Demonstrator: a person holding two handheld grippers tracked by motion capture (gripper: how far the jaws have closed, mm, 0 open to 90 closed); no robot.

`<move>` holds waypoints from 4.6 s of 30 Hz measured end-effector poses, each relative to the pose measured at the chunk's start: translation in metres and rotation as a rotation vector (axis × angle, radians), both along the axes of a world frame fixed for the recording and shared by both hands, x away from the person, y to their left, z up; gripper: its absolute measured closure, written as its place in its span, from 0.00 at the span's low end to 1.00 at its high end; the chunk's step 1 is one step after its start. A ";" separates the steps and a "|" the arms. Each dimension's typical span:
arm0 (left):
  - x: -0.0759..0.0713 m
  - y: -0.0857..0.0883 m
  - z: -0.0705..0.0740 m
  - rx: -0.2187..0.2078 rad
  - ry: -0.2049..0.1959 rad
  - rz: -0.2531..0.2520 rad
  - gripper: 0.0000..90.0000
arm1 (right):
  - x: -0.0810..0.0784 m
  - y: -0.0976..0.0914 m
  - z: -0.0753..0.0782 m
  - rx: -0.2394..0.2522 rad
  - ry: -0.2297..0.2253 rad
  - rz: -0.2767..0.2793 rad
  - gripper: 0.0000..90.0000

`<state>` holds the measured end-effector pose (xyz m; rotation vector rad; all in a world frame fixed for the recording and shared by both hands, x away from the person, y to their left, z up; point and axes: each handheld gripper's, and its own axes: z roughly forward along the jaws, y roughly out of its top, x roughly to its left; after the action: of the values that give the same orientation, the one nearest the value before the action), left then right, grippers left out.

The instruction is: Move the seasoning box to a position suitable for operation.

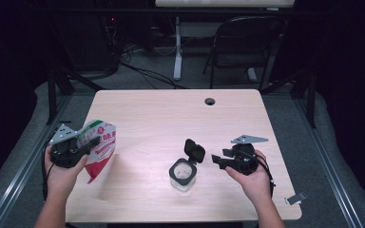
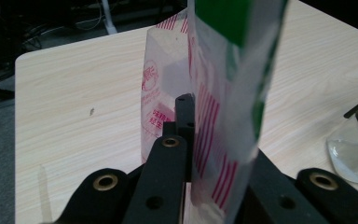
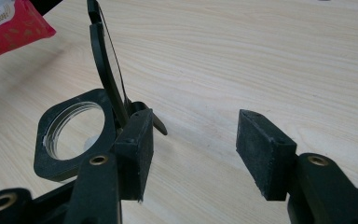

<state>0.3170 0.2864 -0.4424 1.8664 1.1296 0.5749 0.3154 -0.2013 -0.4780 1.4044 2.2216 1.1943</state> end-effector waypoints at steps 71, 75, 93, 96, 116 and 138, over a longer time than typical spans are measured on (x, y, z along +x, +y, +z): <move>-0.026 -0.128 -0.055 -0.046 0.060 -0.374 1.00 | -0.029 0.075 0.028 0.031 -0.073 0.299 0.71; -0.027 -0.127 -0.056 -0.060 0.064 -0.370 0.99 | -0.029 0.090 0.022 0.036 -0.054 0.342 0.72; -0.035 -0.122 -0.057 -0.082 0.038 -0.358 0.88 | -0.013 0.114 -0.006 0.022 -0.015 0.311 0.83; -0.037 -0.121 -0.058 -0.075 0.034 -0.359 0.85 | -0.010 0.117 -0.009 0.030 0.003 0.323 0.86; -0.047 -0.108 -0.089 -0.056 0.080 -0.272 0.62 | 0.004 0.128 -0.006 0.062 -0.003 0.361 1.00; -0.031 -0.100 -0.135 -0.110 0.216 -0.216 0.37 | 0.006 0.129 -0.005 0.064 -0.009 0.376 1.00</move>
<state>0.2862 0.1863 -0.5773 1.9567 1.0546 0.1887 0.3212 -0.0722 -0.4831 1.0239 2.5374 1.3918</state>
